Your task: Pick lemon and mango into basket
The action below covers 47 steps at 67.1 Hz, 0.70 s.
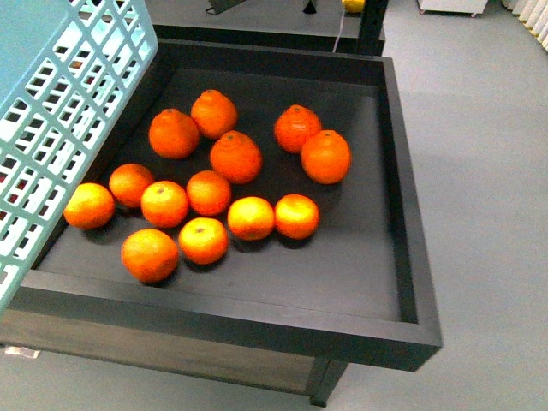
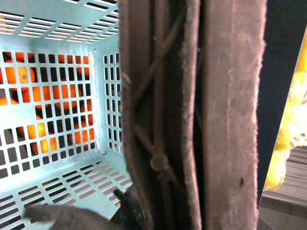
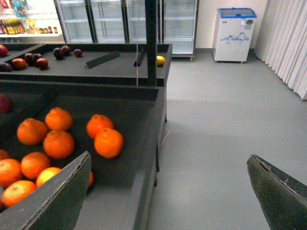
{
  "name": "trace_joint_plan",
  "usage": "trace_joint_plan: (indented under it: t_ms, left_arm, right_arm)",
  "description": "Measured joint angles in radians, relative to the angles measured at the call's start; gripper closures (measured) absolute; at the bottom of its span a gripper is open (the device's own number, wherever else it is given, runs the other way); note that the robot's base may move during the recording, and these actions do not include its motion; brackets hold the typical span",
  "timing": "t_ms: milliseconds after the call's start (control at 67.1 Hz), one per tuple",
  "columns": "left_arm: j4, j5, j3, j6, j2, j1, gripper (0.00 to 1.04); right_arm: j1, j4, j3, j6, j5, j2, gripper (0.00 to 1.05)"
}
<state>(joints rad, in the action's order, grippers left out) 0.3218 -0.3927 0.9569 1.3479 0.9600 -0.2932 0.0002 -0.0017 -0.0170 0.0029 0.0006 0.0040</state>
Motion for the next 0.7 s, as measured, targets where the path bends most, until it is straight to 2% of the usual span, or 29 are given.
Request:
trace_joint_plan:
  t_ms: [701]
  left_arm:
    - [-0.001,-0.001,0.0,0.0,0.002,0.0,0.91]
  right_arm:
    - [0.0,0.0,0.0,0.0,0.001,-0.001,0.09]
